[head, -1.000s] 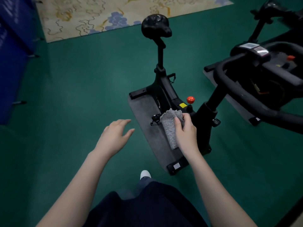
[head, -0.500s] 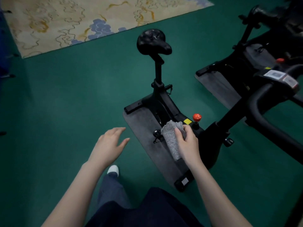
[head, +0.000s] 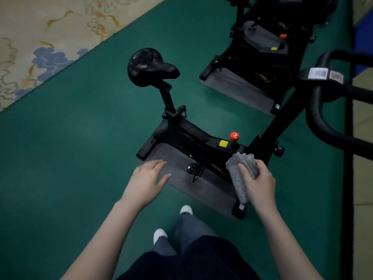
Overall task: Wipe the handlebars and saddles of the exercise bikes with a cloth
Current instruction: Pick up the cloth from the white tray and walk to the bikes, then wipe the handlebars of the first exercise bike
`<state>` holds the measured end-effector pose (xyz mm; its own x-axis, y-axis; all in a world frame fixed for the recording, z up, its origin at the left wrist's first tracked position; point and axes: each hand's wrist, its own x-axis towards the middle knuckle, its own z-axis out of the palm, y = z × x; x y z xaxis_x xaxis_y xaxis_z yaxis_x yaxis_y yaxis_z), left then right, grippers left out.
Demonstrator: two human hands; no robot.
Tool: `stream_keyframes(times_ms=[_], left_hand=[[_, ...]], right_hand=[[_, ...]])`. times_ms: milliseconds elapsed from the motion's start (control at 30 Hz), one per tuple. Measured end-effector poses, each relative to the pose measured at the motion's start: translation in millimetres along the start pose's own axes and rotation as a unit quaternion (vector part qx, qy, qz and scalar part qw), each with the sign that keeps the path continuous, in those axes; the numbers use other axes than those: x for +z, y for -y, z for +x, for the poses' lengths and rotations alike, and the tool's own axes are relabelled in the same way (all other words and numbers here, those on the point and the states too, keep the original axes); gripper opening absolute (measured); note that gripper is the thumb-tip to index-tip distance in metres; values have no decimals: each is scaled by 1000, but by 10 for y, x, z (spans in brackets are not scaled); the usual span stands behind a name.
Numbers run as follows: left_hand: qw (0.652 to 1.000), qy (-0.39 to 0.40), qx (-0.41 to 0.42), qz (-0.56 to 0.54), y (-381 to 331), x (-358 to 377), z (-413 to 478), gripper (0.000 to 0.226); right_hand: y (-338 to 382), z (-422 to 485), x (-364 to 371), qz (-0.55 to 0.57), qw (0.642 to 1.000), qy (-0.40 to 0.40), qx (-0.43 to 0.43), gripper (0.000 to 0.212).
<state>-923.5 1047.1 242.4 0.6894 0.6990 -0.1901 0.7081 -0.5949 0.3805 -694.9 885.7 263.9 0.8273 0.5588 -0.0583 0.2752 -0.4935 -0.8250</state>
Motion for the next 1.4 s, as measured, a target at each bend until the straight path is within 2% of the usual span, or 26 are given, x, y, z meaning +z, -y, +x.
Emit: stream_keyframes(times_ms=[267, 467, 600, 833, 967, 1100, 1267, 1400], left_hand=[[990, 79, 108, 50, -158, -3, 906, 56], [974, 85, 196, 75, -514, -65, 1671, 59], [961, 92, 249, 83, -730, -69, 2035, 60], [923, 105, 364, 67, -1204, -114, 2669, 60], [888, 114, 444, 40, -1481, -161, 3033, 59], [843, 138, 520, 12, -1723, -245, 3421, 56], [789, 136, 598, -26, -1991, -422, 3855, 55], [749, 117, 647, -79, -2260, -576, 4086, 52]], right_hand=[[-162, 354, 116, -18, 998, -52, 29, 7], [-36, 706, 83, -58, 994, -94, 3, 6], [43, 831, 6, -69, 991, -116, 22, 7], [130, 915, 34, -71, 973, -196, 96, 26], [233, 1018, 127, -72, 959, -241, 128, 27], [449, 1236, 252, -87, 929, -323, 157, 21], [804, 1569, 347, -97, 875, -445, 167, 14], [1082, 1822, 244, -132, 801, -563, 155, 15]])
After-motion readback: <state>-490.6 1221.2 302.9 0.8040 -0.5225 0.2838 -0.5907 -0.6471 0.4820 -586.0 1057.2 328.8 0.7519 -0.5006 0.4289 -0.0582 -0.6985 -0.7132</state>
